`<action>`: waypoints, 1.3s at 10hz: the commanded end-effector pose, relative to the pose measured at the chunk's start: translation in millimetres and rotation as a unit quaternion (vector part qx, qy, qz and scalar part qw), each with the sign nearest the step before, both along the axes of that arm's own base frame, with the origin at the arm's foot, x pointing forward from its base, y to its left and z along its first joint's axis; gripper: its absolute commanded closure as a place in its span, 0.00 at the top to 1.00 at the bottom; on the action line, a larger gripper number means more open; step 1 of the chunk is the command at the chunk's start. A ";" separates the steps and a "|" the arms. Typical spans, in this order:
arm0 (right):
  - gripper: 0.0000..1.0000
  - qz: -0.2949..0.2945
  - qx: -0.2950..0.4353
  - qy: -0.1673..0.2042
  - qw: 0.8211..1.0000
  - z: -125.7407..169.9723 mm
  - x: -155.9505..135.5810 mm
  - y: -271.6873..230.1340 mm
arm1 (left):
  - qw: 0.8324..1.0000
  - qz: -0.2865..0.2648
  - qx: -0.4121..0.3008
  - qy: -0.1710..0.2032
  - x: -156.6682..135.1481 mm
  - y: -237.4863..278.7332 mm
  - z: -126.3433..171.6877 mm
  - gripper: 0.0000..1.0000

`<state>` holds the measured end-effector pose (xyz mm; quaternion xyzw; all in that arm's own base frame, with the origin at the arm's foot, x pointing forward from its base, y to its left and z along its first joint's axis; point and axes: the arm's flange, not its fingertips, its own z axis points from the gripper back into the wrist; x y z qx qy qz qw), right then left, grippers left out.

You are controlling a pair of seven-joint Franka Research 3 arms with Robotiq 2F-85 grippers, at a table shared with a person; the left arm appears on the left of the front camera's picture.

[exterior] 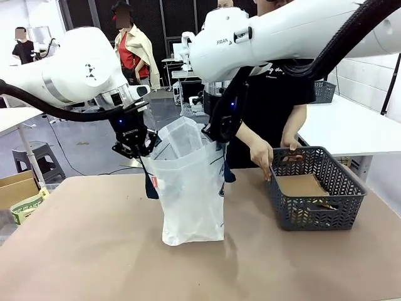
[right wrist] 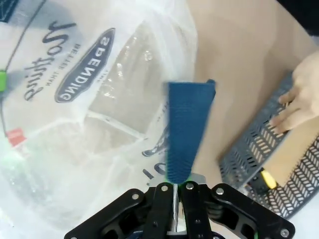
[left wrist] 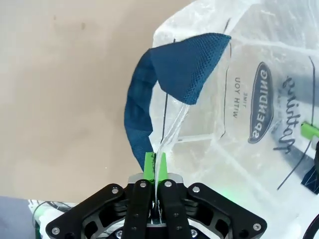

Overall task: Transfer purchased items from the store into the shopping bag.
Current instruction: Open the Reusable shopping bag in the center of the table.

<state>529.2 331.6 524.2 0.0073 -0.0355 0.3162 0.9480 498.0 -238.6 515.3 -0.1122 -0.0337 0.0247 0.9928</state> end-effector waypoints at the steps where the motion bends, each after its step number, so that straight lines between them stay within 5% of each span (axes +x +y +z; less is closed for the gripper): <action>1: 0.00 0.037 0.008 -0.024 0.999 -12.5 -8.4 -12.3 | 0.998 -0.037 0.047 -0.007 0.7 2.0 13.8 0.00; 5: 0.00 0.088 -0.003 -0.013 0.996 -14.5 -2.7 -9.3 | 0.982 -0.173 0.080 0.001 13.6 -5.7 9.2 0.00; 8: 0.00 0.071 0.002 -0.014 0.997 -9.3 1.2 -2.9 | 0.989 -0.127 0.072 0.002 3.5 -6.0 7.9 0.00; 10: 0.00 0.085 -0.008 -0.018 0.996 -6.7 0.2 -1.1 | 0.981 -0.188 0.050 -0.028 15.9 -5.0 2.4 0.00; 13: 0.00 0.100 -0.054 -0.018 0.993 -3.6 -1.3 -3.5 | 0.966 -0.240 0.087 -0.024 22.5 12.0 -1.1 0.00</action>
